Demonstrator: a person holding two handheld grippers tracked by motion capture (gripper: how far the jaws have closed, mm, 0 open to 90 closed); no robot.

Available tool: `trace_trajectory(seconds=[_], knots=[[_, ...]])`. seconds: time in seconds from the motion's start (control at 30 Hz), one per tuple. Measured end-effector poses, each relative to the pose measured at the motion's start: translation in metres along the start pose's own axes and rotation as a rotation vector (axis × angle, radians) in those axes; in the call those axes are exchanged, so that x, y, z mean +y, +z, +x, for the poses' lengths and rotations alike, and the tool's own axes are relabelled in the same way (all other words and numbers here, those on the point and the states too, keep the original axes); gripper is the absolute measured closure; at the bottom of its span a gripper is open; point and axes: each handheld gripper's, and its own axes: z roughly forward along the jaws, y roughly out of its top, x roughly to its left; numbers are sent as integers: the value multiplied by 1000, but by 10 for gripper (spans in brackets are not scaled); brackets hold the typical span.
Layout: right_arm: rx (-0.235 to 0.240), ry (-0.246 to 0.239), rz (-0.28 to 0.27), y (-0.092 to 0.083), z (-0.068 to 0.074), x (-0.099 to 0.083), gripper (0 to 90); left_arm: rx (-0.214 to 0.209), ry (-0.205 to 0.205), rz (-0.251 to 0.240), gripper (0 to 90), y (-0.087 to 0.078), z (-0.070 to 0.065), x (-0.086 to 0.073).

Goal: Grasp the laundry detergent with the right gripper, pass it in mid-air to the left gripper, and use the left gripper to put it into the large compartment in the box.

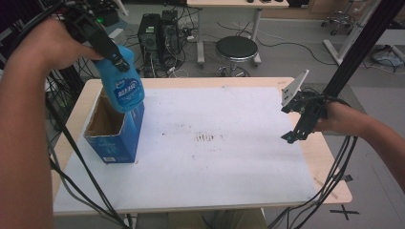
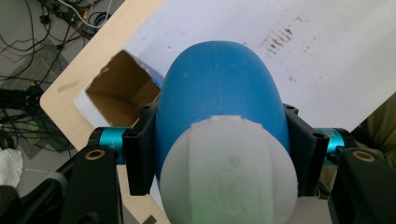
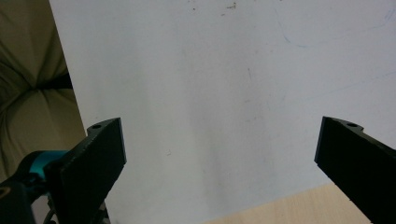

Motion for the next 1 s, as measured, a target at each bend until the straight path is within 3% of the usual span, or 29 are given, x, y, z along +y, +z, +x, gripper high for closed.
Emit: trace_trajectory(seconds=[0.37,0.77,1.0], knots=[[-7,1,-17,0,-1,2,10,52,-49,13,380,5,23,-30],[-21,12,-25,0,-3,3,10,50,-60,53,380,36,36,-42],[-23,19,-23,0,-4,1,11,41,-72,45,380,59,43,-55]])
